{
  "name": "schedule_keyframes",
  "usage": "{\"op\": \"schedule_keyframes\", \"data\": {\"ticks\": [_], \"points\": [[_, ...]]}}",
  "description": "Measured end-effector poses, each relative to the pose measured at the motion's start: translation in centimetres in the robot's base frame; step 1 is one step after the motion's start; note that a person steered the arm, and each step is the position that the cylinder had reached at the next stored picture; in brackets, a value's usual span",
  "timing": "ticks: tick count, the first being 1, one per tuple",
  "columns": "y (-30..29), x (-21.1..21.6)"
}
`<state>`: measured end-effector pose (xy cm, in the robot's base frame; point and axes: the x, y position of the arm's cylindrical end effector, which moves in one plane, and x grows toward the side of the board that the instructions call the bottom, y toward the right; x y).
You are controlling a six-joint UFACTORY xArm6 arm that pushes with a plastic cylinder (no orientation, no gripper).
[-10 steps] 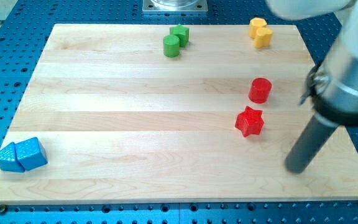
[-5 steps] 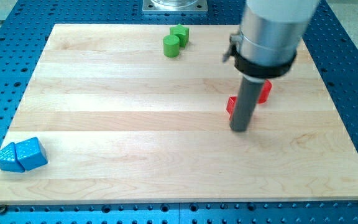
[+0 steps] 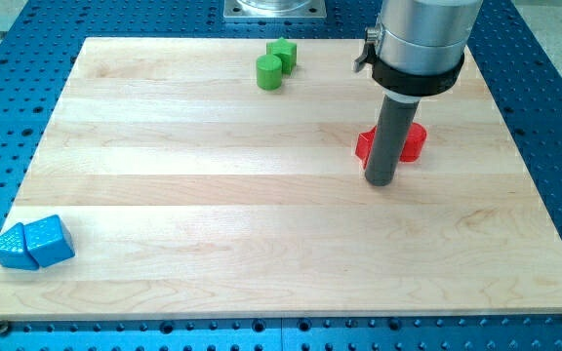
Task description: Move the red star to the left of the red circle
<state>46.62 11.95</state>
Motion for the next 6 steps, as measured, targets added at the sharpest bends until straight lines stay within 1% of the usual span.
{"op": "schedule_keyframes", "data": {"ticks": [2, 3, 4, 5, 6], "points": [[-4.2, -0.1], [1.8, 0.2], [-0.5, 0.2], [-7.5, 0.1], [-1.9, -0.6]]}}
